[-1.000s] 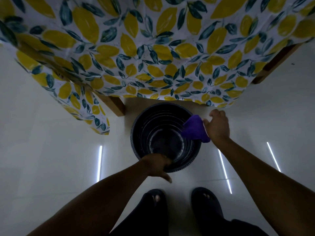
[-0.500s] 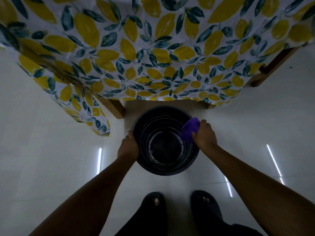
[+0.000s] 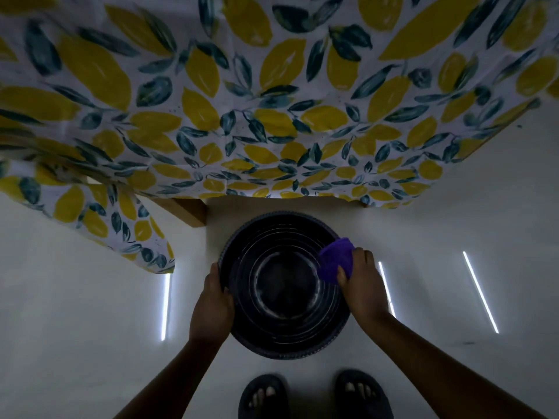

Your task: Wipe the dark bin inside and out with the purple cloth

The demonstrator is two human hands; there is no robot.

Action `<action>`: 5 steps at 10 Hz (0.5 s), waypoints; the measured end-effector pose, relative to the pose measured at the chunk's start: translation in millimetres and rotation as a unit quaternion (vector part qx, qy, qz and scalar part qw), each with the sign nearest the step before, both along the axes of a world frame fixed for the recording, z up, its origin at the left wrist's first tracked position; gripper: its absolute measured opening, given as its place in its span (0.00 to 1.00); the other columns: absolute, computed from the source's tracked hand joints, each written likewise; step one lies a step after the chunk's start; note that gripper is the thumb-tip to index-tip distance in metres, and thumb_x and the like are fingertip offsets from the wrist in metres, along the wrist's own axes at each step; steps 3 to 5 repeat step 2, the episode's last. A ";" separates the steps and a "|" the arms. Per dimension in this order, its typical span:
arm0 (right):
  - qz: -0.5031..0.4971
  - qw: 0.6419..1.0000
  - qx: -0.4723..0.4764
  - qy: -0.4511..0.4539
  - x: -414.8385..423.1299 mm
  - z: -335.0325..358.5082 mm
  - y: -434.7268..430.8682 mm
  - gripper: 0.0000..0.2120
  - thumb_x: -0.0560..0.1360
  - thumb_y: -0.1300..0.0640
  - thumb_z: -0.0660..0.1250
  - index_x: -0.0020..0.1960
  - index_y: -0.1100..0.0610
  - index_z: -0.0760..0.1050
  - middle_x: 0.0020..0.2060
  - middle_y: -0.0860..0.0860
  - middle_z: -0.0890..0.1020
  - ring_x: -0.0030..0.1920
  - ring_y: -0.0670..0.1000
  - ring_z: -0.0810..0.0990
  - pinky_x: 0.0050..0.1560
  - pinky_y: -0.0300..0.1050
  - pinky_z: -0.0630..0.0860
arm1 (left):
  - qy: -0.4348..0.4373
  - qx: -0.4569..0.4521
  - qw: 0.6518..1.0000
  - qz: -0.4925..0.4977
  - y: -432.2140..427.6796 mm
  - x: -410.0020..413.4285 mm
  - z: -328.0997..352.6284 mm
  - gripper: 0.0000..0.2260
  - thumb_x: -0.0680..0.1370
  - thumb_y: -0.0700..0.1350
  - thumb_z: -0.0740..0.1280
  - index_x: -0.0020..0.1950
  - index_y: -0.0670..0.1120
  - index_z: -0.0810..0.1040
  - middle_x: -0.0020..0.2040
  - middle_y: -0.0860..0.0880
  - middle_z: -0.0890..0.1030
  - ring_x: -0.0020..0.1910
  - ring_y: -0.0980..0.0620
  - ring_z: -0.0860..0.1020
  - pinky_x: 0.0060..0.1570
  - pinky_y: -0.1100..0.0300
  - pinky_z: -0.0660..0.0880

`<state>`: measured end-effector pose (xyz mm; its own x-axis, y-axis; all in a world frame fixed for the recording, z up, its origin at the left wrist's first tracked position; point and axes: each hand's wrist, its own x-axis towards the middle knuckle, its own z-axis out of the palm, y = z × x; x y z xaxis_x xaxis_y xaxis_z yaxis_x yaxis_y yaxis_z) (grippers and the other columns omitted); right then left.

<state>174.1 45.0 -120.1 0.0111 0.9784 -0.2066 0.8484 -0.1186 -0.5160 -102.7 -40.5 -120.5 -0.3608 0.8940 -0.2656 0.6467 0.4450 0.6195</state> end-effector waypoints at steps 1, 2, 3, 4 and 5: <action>0.025 0.998 -0.063 0.007 3.5 22.2 5.9 0.22 0.75 0.50 0.68 0.62 0.61 0.69 0.56 0.59 0.74 0.51 0.59 0.77 0.47 0.50 0.77 | 0.037 -0.064 0.997 -0.027 6.2 -5.1 22.0 0.24 0.77 0.51 0.59 0.72 0.52 0.58 0.65 0.47 0.73 0.61 0.45 0.75 0.56 0.46 0.76; 0.049 0.994 -0.092 -0.029 7.8 54.5 12.9 0.23 0.73 0.50 0.68 0.63 0.60 0.70 0.59 0.60 0.73 0.56 0.59 0.75 0.52 0.55 0.77 | 0.092 -0.120 0.986 -0.075 15.3 5.8 54.4 0.29 0.76 0.51 0.63 0.74 0.46 0.57 0.72 0.45 0.67 0.68 0.42 0.68 0.62 0.44 0.71; 0.049 0.994 -0.092 -0.029 7.8 54.5 12.9 0.23 0.73 0.50 0.68 0.63 0.60 0.70 0.59 0.60 0.73 0.56 0.59 0.75 0.52 0.55 0.77 | 0.092 -0.120 0.986 -0.075 15.3 5.8 54.4 0.29 0.76 0.51 0.63 0.74 0.46 0.57 0.72 0.45 0.67 0.68 0.42 0.68 0.62 0.44 0.71; 0.049 0.994 -0.092 -0.029 7.8 54.5 12.9 0.23 0.73 0.50 0.68 0.63 0.60 0.70 0.59 0.60 0.73 0.56 0.59 0.75 0.52 0.55 0.77 | 0.092 -0.120 0.986 -0.075 15.3 5.8 54.4 0.29 0.76 0.51 0.63 0.74 0.46 0.57 0.72 0.45 0.67 0.68 0.42 0.68 0.62 0.44 0.71; 0.049 0.994 -0.092 -0.029 7.8 54.5 12.9 0.23 0.73 0.50 0.68 0.63 0.60 0.70 0.59 0.60 0.73 0.56 0.59 0.75 0.52 0.55 0.77 | 0.092 -0.120 0.986 -0.075 15.3 5.8 54.4 0.29 0.76 0.51 0.63 0.74 0.46 0.57 0.72 0.45 0.67 0.68 0.42 0.68 0.62 0.44 0.71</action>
